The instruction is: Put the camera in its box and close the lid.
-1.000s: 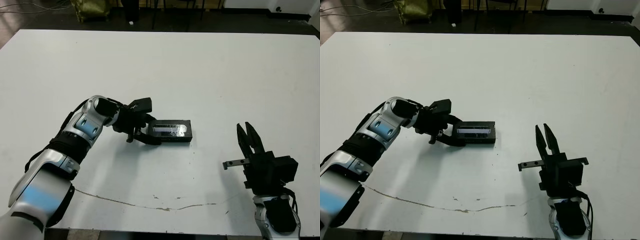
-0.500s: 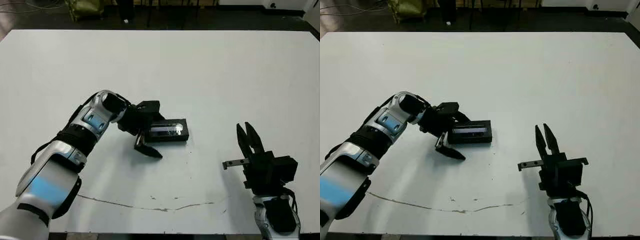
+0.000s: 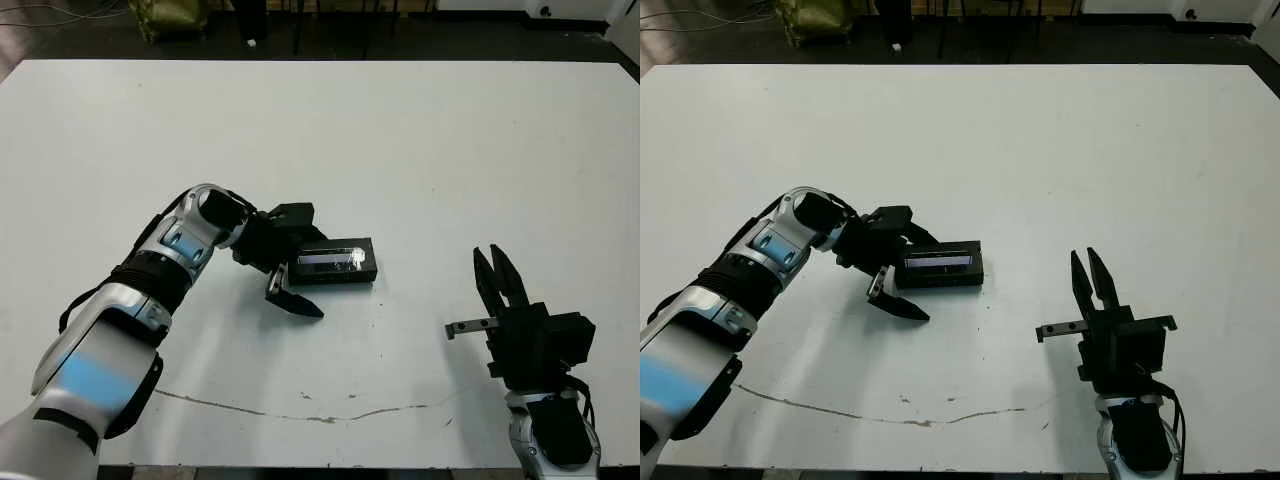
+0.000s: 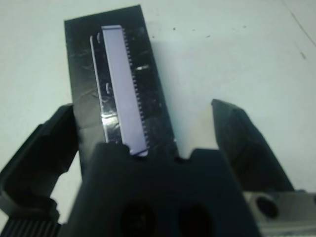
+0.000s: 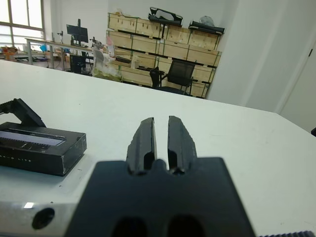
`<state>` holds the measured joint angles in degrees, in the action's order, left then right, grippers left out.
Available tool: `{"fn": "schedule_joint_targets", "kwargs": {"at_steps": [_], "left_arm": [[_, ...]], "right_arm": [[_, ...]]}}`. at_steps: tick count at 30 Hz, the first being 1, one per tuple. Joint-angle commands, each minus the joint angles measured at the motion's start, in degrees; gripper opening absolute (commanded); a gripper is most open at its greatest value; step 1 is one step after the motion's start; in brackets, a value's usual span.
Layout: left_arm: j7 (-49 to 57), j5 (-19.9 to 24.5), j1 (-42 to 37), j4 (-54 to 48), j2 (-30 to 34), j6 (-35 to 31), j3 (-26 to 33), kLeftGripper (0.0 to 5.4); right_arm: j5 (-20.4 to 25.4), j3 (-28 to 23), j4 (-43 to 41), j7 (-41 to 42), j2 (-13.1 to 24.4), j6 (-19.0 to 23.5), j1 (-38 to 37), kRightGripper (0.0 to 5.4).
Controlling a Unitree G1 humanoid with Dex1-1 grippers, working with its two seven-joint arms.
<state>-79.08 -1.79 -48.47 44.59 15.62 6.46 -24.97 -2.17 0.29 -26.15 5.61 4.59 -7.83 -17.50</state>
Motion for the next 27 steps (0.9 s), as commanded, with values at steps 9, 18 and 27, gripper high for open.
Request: {"fn": "schedule_joint_targets", "kwargs": {"at_steps": [9,18,27], "left_arm": [[9.95,-0.49,8.63,-6.09,2.25,-4.31,4.33,5.38],[9.47,1.81,10.36,-8.32,3.46,-5.29,5.68,5.38],[4.33,3.59,11.11,-10.65,6.09,-6.29,5.65,5.38]], "right_arm": [[0.5,0.02,0.93,0.07,0.17,0.25,-0.9,0.0],[0.21,0.13,0.59,-0.15,0.14,0.79,-1.14,0.0],[0.3,0.16,0.95,0.05,0.27,0.17,-1.09,0.0]]}}
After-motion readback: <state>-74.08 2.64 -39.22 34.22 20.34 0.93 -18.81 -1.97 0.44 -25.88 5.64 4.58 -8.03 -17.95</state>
